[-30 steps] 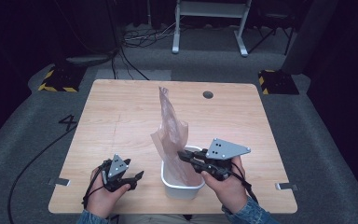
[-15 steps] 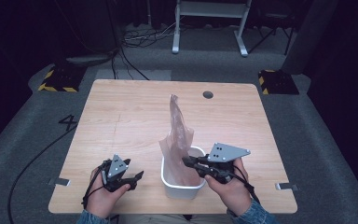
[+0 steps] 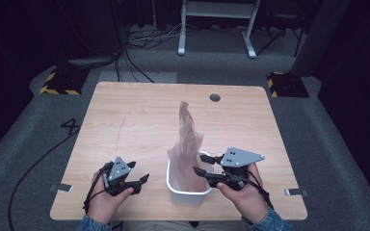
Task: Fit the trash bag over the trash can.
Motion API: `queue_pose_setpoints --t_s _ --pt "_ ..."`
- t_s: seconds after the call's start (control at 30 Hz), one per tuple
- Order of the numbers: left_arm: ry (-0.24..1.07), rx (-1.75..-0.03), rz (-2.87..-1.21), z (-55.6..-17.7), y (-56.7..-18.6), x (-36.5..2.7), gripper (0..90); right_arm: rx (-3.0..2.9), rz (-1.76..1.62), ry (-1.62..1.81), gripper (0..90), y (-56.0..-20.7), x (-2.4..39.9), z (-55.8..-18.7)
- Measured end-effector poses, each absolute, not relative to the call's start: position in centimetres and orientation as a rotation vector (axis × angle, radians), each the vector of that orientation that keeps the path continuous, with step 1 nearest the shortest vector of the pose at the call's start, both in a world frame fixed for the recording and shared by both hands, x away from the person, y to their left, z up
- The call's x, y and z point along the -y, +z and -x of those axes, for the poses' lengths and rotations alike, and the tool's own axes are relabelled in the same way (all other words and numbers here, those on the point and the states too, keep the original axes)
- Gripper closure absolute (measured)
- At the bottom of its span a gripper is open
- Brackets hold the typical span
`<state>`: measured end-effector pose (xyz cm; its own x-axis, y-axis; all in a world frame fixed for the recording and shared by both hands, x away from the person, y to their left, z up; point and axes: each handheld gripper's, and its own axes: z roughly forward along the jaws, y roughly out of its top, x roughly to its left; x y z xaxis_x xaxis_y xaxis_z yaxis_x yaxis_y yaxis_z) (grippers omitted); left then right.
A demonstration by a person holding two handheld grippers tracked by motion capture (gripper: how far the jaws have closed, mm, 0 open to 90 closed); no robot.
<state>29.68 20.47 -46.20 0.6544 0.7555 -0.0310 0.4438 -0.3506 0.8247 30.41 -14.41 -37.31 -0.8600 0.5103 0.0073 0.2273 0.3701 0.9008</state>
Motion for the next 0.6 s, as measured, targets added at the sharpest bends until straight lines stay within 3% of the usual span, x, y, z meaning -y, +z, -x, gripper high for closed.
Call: queue_pose_setpoints --t_s 0.07,0.6 --pt "0.463 -0.917 -2.001 -29.6 -45.9 -20.4 32.0 -2.315 -0.639 1.498 44.8 -37.0 14.8 -30.3" --pt "0.394 -0.829 -1.967 -28.8 -42.4 -19.6 32.2 -2.297 -0.67 1.478 46.9 -36.2 16.3 -29.7"
